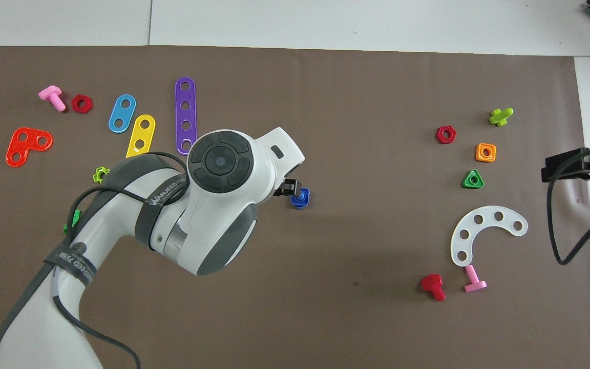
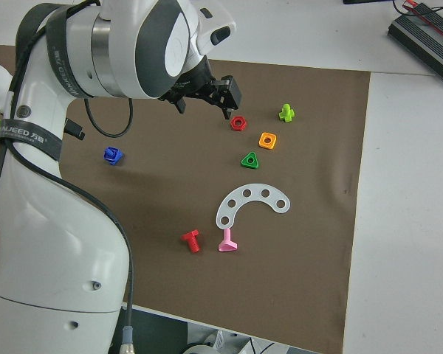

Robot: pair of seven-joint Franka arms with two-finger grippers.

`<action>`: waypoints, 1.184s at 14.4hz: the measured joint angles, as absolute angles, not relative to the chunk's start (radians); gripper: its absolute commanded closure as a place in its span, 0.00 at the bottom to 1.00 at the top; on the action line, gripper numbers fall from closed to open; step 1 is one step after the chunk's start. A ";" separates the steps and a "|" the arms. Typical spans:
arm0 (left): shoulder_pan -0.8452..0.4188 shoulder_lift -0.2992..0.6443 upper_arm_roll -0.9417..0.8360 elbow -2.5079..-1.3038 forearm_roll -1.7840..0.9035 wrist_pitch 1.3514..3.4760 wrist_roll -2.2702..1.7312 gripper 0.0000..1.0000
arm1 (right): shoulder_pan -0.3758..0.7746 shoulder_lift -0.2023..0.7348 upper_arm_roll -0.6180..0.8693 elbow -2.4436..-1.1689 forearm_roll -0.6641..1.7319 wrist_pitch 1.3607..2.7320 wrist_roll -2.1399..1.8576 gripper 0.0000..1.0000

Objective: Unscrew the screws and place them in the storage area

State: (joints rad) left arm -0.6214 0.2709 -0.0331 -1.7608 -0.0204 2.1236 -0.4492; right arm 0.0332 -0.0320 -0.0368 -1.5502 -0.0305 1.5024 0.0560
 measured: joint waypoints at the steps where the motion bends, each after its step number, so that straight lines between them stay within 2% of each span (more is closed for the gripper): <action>1: -0.630 0.288 -0.034 -1.761 -0.019 2.139 -0.463 0.00 | 0.033 -0.032 -0.037 -1.550 -0.030 1.502 0.056 0.00; 7: -0.672 0.387 -0.032 -1.760 -0.003 2.246 -0.526 0.01 | 0.033 -0.032 -0.037 -1.550 -0.030 1.502 0.056 0.00; 10: -0.693 0.422 -0.032 -1.759 -0.002 2.297 -0.554 0.06 | 0.033 -0.032 -0.037 -1.550 -0.030 1.502 0.056 0.00; 17: -0.701 0.453 -0.027 -1.761 0.001 2.346 -0.580 0.11 | 0.033 -0.032 -0.037 -1.550 -0.030 1.502 0.056 0.00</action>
